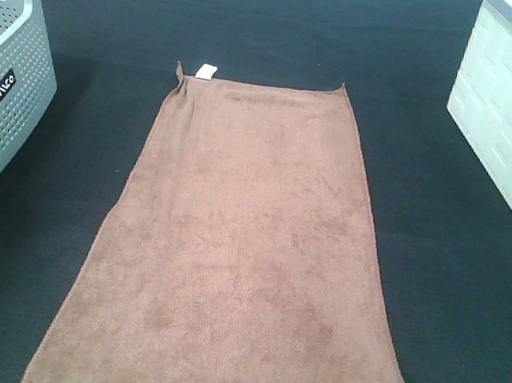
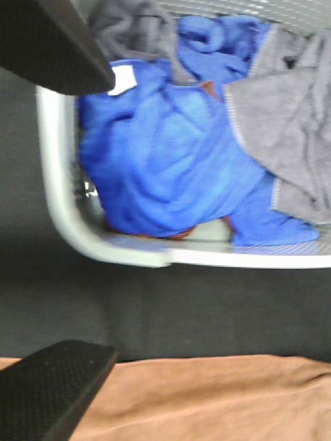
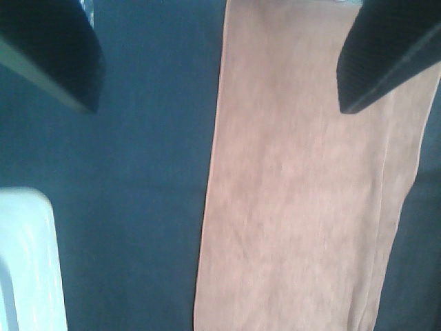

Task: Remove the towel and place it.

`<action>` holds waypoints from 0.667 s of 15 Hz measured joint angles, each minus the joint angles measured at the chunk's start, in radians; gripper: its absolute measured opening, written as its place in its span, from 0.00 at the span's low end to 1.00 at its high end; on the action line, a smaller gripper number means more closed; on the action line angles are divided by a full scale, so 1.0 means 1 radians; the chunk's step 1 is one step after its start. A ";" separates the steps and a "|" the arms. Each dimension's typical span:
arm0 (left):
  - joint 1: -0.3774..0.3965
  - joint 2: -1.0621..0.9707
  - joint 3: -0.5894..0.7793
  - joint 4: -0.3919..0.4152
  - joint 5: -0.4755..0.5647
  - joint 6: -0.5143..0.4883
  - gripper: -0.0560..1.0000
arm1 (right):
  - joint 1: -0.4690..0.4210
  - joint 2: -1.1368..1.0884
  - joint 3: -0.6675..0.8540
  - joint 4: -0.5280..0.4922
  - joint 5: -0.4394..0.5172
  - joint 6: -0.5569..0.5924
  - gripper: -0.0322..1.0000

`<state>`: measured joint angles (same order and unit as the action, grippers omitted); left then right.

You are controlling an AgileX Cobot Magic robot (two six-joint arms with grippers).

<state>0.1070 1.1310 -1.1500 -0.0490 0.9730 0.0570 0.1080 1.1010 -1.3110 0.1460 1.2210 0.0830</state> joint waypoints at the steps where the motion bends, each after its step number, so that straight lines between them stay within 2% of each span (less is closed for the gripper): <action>1: 0.000 -0.049 0.043 -0.001 -0.001 0.000 0.91 | 0.000 -0.047 0.034 -0.001 0.001 0.006 0.87; 3: 0.000 -0.269 0.207 -0.001 -0.021 0.000 0.91 | 0.000 -0.262 0.174 -0.003 0.002 0.017 0.87; 6: 0.000 -0.481 0.324 -0.001 -0.023 0.000 0.91 | 0.000 -0.463 0.308 -0.015 0.002 0.018 0.86; 10: 0.000 -0.688 0.484 -0.001 -0.024 0.000 0.91 | 0.000 -0.677 0.455 -0.020 0.003 0.005 0.79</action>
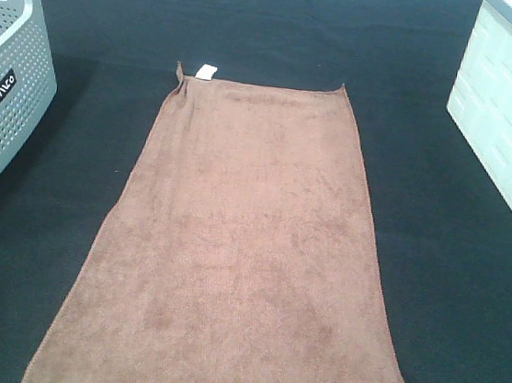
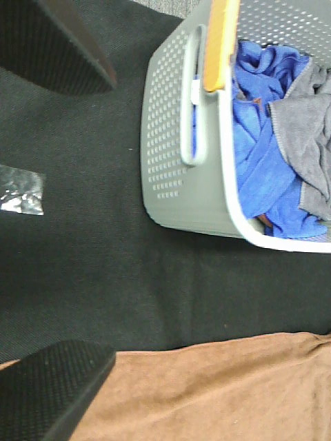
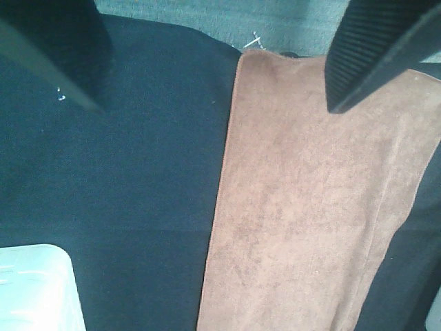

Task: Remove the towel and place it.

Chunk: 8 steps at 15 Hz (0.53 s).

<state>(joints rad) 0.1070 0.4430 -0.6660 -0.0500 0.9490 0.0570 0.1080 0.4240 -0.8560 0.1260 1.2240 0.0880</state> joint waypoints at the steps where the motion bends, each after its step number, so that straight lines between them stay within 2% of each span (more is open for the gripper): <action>1: 0.000 -0.047 0.041 0.000 -0.006 0.000 0.91 | 0.000 -0.049 0.031 -0.012 0.000 -0.011 0.78; 5: 0.000 -0.186 0.156 0.000 -0.060 0.000 0.91 | 0.000 -0.211 0.128 -0.078 -0.008 -0.088 0.78; 8: 0.000 -0.272 0.157 -0.004 -0.069 0.000 0.91 | 0.000 -0.336 0.208 -0.077 -0.087 -0.130 0.78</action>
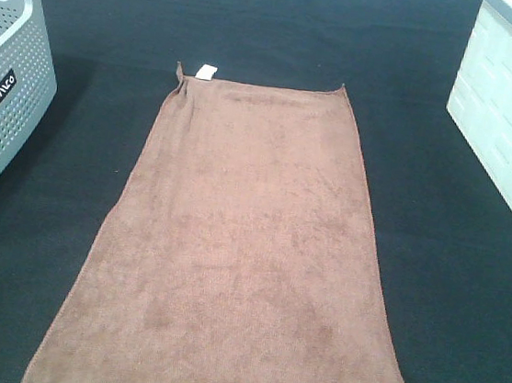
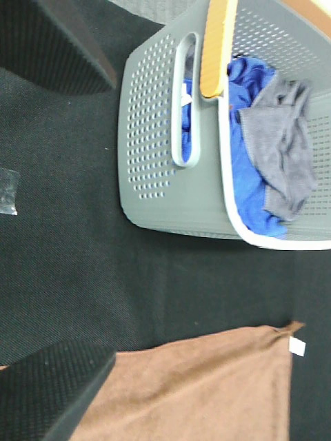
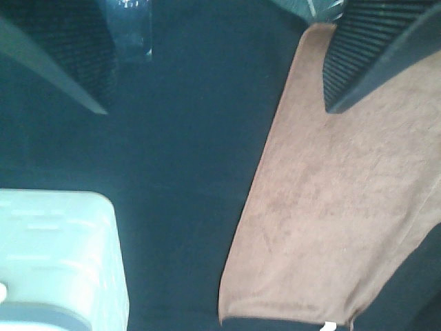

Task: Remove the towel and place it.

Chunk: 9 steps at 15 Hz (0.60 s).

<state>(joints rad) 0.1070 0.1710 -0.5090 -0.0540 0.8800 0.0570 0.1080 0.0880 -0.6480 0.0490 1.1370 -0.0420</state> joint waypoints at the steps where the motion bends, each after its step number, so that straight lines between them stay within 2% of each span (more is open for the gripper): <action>1: 0.000 -0.032 -0.004 -0.008 0.027 0.000 0.91 | 0.000 -0.036 0.029 0.000 -0.014 -0.008 0.78; 3: 0.000 -0.137 -0.006 -0.016 0.153 0.000 0.91 | 0.000 -0.092 0.110 0.000 -0.030 -0.023 0.78; 7: 0.000 -0.175 0.013 -0.086 0.174 0.015 0.91 | 0.000 -0.092 0.130 0.000 -0.050 -0.026 0.78; 9: 0.000 -0.176 0.013 -0.094 0.172 0.017 0.91 | 0.000 -0.092 0.146 0.000 -0.071 -0.026 0.78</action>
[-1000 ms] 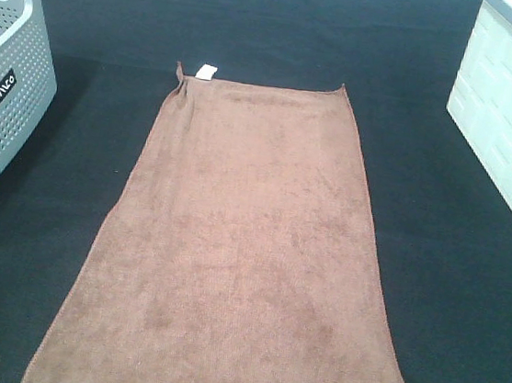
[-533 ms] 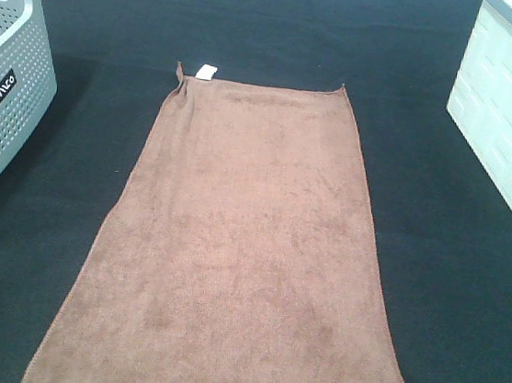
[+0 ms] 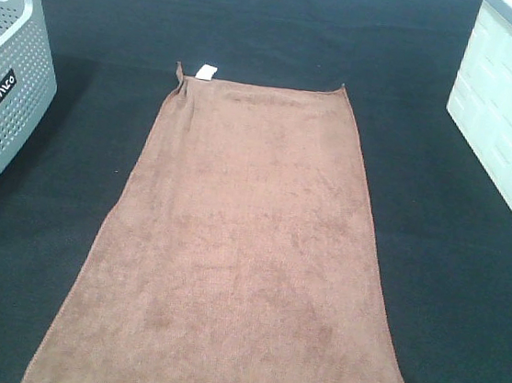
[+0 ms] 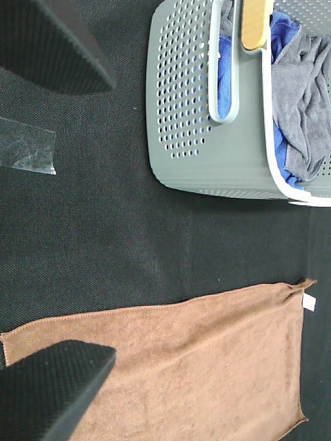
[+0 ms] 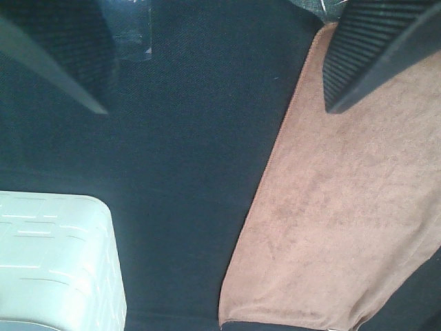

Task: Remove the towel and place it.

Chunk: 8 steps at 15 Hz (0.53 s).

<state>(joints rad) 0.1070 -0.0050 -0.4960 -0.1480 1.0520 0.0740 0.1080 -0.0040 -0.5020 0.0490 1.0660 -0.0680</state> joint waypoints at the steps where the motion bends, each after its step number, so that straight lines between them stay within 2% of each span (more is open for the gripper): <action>1: 0.000 0.000 0.000 0.001 0.000 0.000 0.91 | 0.000 0.000 0.001 0.000 -0.002 0.000 0.78; 5: 0.000 0.000 0.000 0.032 0.000 -0.029 0.91 | 0.000 0.000 0.001 0.000 -0.009 0.000 0.78; 7: 0.000 0.000 0.000 0.032 0.000 -0.032 0.91 | -0.058 0.000 0.001 0.001 -0.009 0.000 0.77; 8: 0.000 0.000 0.000 0.032 0.000 -0.032 0.91 | -0.058 0.000 0.001 0.001 -0.009 0.000 0.77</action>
<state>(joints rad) 0.1070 -0.0050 -0.4960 -0.1160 1.0520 0.0420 0.0500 -0.0040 -0.5010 0.0500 1.0570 -0.0680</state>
